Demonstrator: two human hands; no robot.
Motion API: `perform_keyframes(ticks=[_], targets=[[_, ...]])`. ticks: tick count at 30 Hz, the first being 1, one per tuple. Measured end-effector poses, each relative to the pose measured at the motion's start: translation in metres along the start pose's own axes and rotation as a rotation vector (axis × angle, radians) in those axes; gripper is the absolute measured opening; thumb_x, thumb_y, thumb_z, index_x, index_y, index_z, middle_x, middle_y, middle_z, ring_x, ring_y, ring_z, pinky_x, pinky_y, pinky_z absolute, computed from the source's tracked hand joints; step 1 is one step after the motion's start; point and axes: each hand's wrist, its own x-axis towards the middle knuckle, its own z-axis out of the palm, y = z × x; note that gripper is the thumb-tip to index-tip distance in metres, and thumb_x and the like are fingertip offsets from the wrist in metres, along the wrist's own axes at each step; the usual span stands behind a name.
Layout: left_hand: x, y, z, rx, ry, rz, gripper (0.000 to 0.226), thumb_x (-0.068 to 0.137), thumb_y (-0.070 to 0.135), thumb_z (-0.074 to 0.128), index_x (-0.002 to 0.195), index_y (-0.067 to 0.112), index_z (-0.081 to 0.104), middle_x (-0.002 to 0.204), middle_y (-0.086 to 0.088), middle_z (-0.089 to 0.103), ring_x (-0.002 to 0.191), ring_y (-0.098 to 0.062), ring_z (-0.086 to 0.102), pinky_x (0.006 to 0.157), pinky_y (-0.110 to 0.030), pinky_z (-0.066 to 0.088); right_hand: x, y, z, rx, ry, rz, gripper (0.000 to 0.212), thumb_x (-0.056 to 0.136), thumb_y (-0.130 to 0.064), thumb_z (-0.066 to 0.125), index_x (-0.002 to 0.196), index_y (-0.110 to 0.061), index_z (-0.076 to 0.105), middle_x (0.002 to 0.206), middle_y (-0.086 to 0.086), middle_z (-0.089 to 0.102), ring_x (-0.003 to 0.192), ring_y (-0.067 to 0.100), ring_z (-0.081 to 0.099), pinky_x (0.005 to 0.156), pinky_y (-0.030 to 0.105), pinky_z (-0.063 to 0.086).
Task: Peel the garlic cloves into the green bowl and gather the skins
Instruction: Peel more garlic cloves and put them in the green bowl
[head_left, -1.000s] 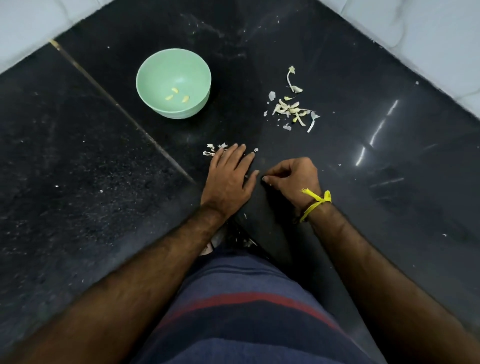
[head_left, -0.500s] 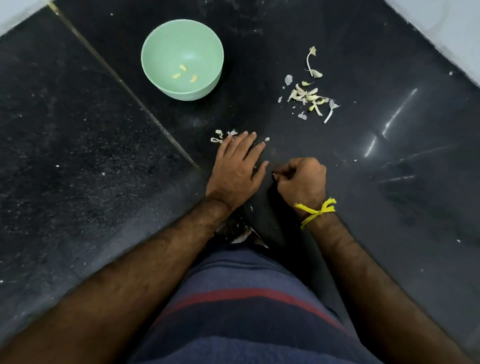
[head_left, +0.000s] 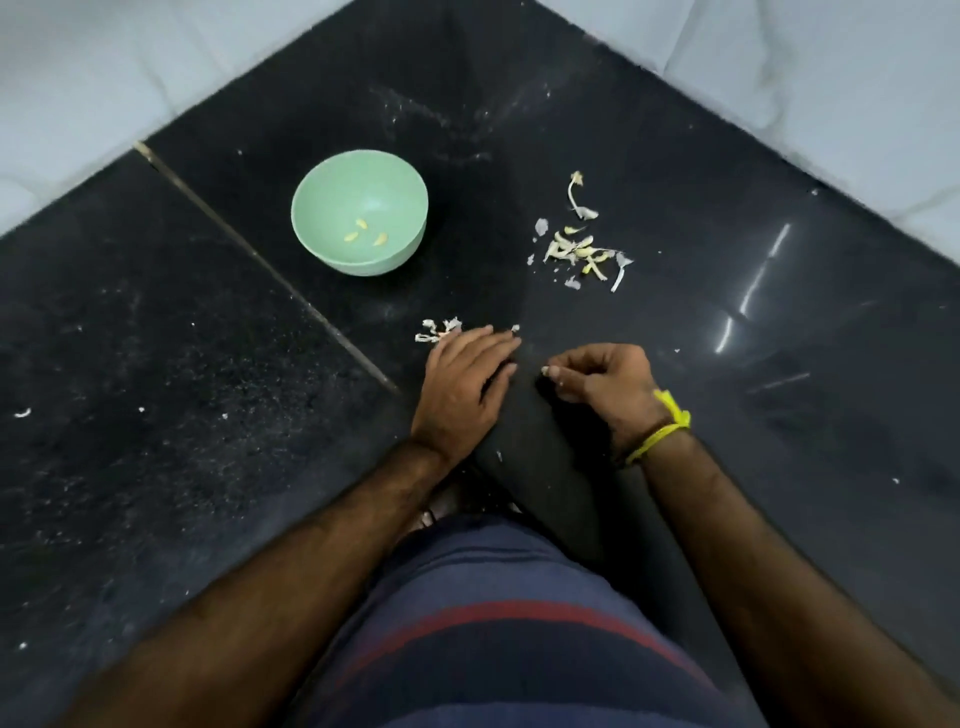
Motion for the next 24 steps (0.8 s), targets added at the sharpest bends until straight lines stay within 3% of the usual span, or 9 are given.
perform_keyframes(ticks=[2, 5, 9, 14, 17, 21, 24], targets=[[0.005, 0.009, -0.01, -0.16, -0.034, -0.061, 0.027, 0.092, 0.019, 0.07, 0.118, 0.012, 0.073, 0.114, 0.0, 0.073, 0.111, -0.019, 0.064, 0.103, -0.038, 0.046, -0.003, -0.002, -0.006, 0.338, -0.082, 0.073, 0.006, 0.083, 0.003, 0.072, 0.083, -0.003, 0.07, 0.071, 0.007, 0.068, 0.059, 0.01, 0.063, 0.058, 0.02, 0.055], [0.015, 0.032, -0.023, -0.38, -0.105, -0.17, 0.025, 0.088, 0.018, 0.075, 0.112, 0.011, 0.076, 0.105, 0.003, 0.075, 0.097, -0.011, 0.069, 0.091, -0.025, 0.053, -0.009, -0.004, -0.007, 0.547, -0.174, 0.061, 0.009, 0.078, 0.002, 0.073, 0.087, -0.001, 0.07, 0.072, 0.009, 0.07, 0.059, 0.015, 0.067, 0.061, 0.024, 0.059], [0.024, 0.041, -0.034, -0.557, -0.168, -0.326, 0.014, 0.087, 0.011, 0.077, 0.101, 0.01, 0.078, 0.094, 0.004, 0.077, 0.081, -0.007, 0.07, 0.077, -0.021, 0.054, -0.012, -0.004, -0.005, 0.613, -0.2, 0.001, 0.019, 0.071, -0.004, 0.075, 0.089, 0.0, 0.068, 0.072, 0.011, 0.072, 0.06, 0.016, 0.069, 0.062, 0.027, 0.06], [0.029, 0.046, -0.051, -0.526, -0.173, -0.289, 0.007, 0.09, 0.01, 0.074, 0.097, 0.008, 0.078, 0.09, 0.003, 0.077, 0.076, -0.005, 0.069, 0.072, -0.019, 0.053, -0.021, -0.01, -0.003, 0.554, -0.206, -0.15, 0.008, 0.082, 0.0, 0.071, 0.089, 0.001, 0.069, 0.073, 0.013, 0.073, 0.061, 0.016, 0.069, 0.06, 0.025, 0.059], [0.03, 0.051, -0.065, -0.432, -0.119, -0.161, 0.008, 0.092, 0.012, 0.072, 0.098, 0.011, 0.077, 0.095, 0.002, 0.075, 0.083, -0.014, 0.07, 0.076, -0.029, 0.057, -0.033, -0.02, -0.003, 0.541, -0.208, -0.222, 0.015, 0.077, -0.008, 0.073, 0.089, 0.001, 0.07, 0.073, 0.013, 0.073, 0.061, 0.017, 0.068, 0.06, 0.025, 0.058], [0.031, 0.059, -0.086, -0.23, 0.013, 0.146, 0.009, 0.09, 0.005, 0.073, 0.098, 0.003, 0.076, 0.096, -0.004, 0.075, 0.089, -0.02, 0.067, 0.085, -0.027, 0.053, -0.047, -0.037, -0.002, 0.578, -0.238, -0.29, 0.02, 0.077, -0.008, 0.072, 0.091, 0.006, 0.067, 0.073, 0.014, 0.072, 0.06, 0.017, 0.068, 0.059, 0.025, 0.057], [0.03, 0.062, -0.092, -0.183, 0.105, 0.217, 0.011, 0.088, 0.002, 0.074, 0.098, -0.002, 0.076, 0.094, -0.007, 0.075, 0.086, -0.022, 0.067, 0.085, -0.03, 0.054, -0.053, -0.047, -0.001, 0.604, -0.255, -0.291, 0.02, 0.079, -0.007, 0.07, 0.092, 0.007, 0.067, 0.072, 0.015, 0.072, 0.059, 0.018, 0.068, 0.059, 0.026, 0.058]])
